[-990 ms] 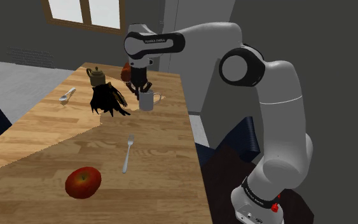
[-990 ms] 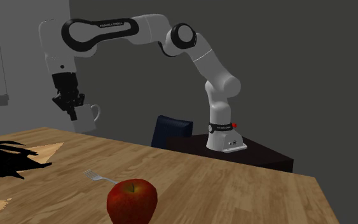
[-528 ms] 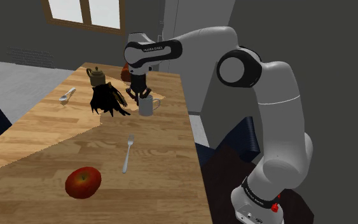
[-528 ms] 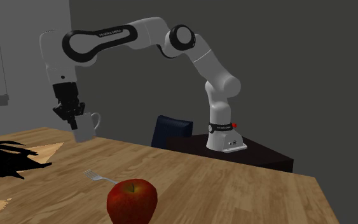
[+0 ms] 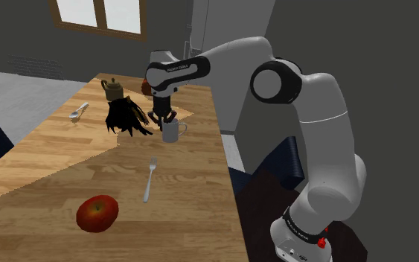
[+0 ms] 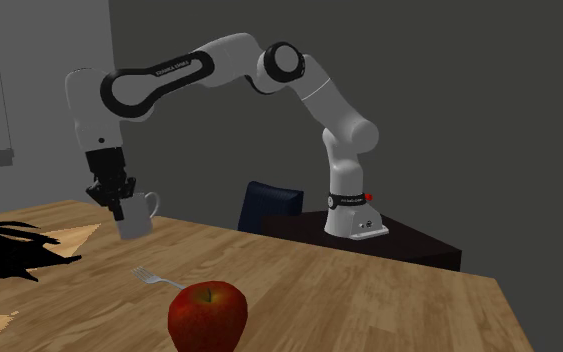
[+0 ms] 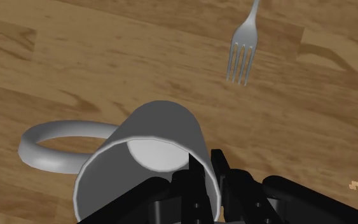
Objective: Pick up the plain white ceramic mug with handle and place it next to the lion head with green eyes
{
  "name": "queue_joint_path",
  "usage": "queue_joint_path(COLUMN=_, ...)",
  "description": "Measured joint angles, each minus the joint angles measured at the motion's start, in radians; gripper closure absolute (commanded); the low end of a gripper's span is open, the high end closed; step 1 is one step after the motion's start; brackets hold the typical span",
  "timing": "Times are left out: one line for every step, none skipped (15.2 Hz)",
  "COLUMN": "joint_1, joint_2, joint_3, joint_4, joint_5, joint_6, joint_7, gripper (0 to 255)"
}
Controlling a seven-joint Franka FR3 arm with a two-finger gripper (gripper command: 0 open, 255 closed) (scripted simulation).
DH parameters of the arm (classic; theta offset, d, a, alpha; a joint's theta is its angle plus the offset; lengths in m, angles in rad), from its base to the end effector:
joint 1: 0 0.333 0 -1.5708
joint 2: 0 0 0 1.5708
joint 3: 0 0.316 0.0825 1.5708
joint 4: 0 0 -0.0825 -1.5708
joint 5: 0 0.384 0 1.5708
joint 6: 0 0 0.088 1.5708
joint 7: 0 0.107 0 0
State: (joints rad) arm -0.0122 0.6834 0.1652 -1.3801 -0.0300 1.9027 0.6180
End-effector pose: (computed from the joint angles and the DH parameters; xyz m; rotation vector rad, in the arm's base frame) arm 0.7059 0.0836 0.3020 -3.0242 0.7427 0.2660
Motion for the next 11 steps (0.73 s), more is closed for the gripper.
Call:
queue_joint_path(joint_1=0.0, joint_2=0.007, joint_3=-0.001, joint_4=-0.001, joint_5=-0.001, joint_6=0.007, joint_7=0.0, gripper=255)
queue_joint_path(joint_1=0.001, joint_2=0.017, joint_3=-0.001, joint_4=0.001, joint_5=-0.002, joint_6=0.015, joint_7=-0.001, gripper=255)
queue_joint_path(joint_1=0.001, joint_2=0.022, joint_3=-0.002, joint_4=-0.006, joint_5=-0.002, joint_6=0.027, joint_7=-0.001, gripper=255)
queue_joint_path(joint_1=0.001, joint_2=0.024, joint_3=-0.002, joint_4=-0.014, joint_5=-0.003, joint_6=0.038, joint_7=-0.001, gripper=255)
queue_joint_path(joint_1=0.001, joint_2=0.03, joint_3=-0.003, joint_4=-0.018, joint_5=-0.003, joint_6=0.049, joint_7=-0.001, gripper=255)
queue_joint_path(joint_1=0.002, joint_2=0.04, joint_3=-0.003, joint_4=-0.016, joint_5=-0.004, joint_6=0.056, joint_7=-0.001, gripper=255)
queue_joint_path(joint_1=0.002, joint_2=0.041, joint_3=-0.004, joint_4=-0.026, joint_5=-0.004, joint_6=0.066, joint_7=-0.001, gripper=255)
queue_joint_path(joint_1=0.0, joint_2=0.043, joint_3=-0.004, joint_4=-0.035, joint_5=-0.005, joint_6=0.077, joint_7=-0.003, gripper=255)
queue_joint_path(joint_1=0.002, joint_2=0.049, joint_3=-0.004, joint_4=-0.032, joint_5=-0.005, joint_6=0.08, joint_7=-0.002, gripper=255)
queue_joint_path(joint_1=0.003, joint_2=0.054, joint_3=-0.005, joint_4=-0.029, joint_5=-0.006, joint_6=0.082, joint_7=-0.001, gripper=255)
queue_joint_path(joint_1=0.003, joint_2=0.055, joint_3=-0.005, joint_4=-0.028, joint_5=-0.006, joint_6=0.083, joint_7=-0.002, gripper=255)
